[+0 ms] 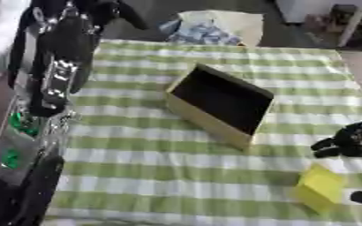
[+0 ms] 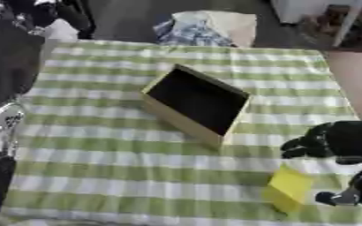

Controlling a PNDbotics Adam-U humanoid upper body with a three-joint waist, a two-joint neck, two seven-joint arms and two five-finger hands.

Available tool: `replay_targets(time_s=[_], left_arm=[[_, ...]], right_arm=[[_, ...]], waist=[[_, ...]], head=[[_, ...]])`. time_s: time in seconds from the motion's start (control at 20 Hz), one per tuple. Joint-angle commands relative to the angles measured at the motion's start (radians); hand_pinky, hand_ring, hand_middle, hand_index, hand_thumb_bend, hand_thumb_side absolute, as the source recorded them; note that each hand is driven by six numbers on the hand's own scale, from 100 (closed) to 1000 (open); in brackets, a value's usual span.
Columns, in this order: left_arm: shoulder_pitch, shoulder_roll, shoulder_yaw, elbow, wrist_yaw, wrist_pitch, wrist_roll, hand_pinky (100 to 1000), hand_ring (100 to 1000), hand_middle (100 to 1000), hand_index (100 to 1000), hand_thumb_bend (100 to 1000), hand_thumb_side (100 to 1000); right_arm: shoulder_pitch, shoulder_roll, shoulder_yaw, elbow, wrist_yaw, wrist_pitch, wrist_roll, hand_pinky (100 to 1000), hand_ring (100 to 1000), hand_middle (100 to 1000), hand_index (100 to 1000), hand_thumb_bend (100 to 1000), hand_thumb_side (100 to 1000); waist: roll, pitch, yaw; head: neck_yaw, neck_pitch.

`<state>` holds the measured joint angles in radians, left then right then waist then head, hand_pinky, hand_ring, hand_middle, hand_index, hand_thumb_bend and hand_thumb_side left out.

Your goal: Pick up objects on the table and place them in the box.

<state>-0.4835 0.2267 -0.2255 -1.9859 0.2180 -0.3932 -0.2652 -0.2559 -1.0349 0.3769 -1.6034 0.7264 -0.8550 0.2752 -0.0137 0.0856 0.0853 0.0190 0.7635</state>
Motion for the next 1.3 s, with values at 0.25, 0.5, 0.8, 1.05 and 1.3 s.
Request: replay_targets(time_s=[0.25,0.5,0.8,1.05,1.3], left_arm=[[-0.010,0.003,-0.002,-0.014,-0.003,0.002,-0.007,598,800,749,818,100,594],[-0.010,0.002,-0.002,-0.014,-0.003,0.002,-0.010,598,800,750,819,100,595],[-0.010,0.002,-0.004,-0.014,-0.004,0.004,-0.015,598,800,750,818,100,597],[-0.012,0.000,-0.004,-0.014,-0.003,0.005,-0.016,598,800,751,818,100,597],[-0.011,0.001,-0.005,-0.014,-0.003,0.005,-0.020,599,800,751,817,100,598]], right_arm=[[-0.020,-0.019,0.002,-0.006,-0.021,-0.019,0.025,671,492,917,986,359,494],[-0.026,-0.014,0.016,0.005,-0.051,-0.025,0.059,637,474,911,984,330,473],[-0.042,-0.004,0.025,0.008,-0.092,-0.021,0.090,623,468,898,976,316,492],[-0.053,0.007,0.033,0.012,-0.119,-0.017,0.115,609,462,898,979,309,500],[-0.057,0.005,0.040,0.017,-0.137,-0.016,0.142,604,461,898,989,300,506]], waist=[[-0.002,-0.010,0.001],[-0.002,-0.009,0.003],[-0.002,-0.008,0.006],[-0.002,-0.007,0.010],[-0.003,-0.005,0.012]], head=[[0.001,0.007],[0.000,0.007],[-0.002,0.007],[-0.003,0.007],[-0.003,0.007]])
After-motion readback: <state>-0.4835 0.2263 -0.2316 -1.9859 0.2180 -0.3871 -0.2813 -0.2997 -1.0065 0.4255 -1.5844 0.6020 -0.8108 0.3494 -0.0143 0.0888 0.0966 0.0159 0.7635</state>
